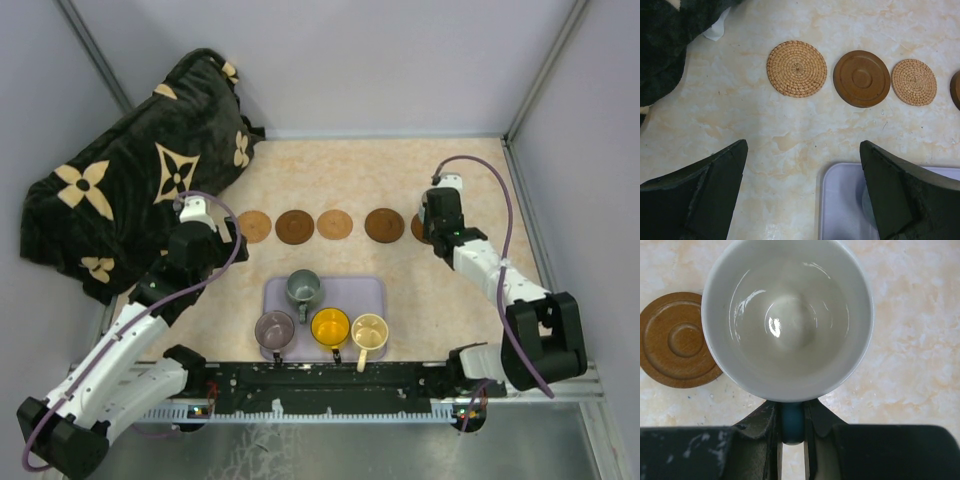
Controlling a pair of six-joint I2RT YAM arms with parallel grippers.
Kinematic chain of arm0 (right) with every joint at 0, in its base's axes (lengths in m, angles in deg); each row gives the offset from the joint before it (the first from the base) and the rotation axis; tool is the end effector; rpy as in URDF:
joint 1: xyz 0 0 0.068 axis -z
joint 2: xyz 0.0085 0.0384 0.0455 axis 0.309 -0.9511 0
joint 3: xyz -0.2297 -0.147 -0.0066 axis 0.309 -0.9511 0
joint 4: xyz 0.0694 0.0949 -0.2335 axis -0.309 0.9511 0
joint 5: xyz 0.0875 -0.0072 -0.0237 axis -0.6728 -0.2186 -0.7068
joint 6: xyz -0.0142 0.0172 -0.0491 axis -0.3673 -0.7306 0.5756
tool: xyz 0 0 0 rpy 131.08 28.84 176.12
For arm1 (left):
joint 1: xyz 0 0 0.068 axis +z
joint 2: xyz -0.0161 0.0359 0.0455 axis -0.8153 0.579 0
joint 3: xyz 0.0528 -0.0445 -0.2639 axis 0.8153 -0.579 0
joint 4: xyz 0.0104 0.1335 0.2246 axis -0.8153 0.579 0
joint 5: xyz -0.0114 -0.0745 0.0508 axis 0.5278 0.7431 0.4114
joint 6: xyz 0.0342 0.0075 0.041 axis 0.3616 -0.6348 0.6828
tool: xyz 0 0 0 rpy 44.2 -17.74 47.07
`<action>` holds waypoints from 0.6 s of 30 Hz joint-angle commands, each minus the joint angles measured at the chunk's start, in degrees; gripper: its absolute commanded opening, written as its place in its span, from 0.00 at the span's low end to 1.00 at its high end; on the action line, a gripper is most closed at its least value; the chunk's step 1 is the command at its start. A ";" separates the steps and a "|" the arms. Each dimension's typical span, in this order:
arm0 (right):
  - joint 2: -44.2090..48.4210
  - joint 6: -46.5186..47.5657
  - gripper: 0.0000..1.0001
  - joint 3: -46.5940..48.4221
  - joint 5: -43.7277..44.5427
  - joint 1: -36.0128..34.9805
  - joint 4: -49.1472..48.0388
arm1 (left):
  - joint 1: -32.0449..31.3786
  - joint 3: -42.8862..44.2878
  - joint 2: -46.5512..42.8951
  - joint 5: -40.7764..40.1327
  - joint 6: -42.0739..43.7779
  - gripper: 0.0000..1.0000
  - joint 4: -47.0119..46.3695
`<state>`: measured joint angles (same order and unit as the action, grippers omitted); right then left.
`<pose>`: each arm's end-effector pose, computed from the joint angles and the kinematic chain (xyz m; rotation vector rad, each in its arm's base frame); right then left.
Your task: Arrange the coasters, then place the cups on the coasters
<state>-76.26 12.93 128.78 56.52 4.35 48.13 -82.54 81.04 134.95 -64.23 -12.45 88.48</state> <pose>0.2708 0.0527 0.2320 0.1323 2.2270 -0.1865 0.1661 -0.0723 0.2931 -0.1394 2.0183 -0.1428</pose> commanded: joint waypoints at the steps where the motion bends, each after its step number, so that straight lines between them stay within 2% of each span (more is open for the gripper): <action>1: -0.36 3.67 0.00 3.99 -3.73 0.81 -9.35 | 0.15 0.25 0.29 -0.20 0.57 0.99 -1.42; 18: -1.97 3.12 0.00 4.23 -6.47 4.51 -7.92 | 0.14 -0.03 0.78 0.16 0.30 0.99 -1.31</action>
<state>-79.56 15.29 129.74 50.83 7.78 45.94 -82.54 81.04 135.69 -64.20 -12.45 88.31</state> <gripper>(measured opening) 0.156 0.994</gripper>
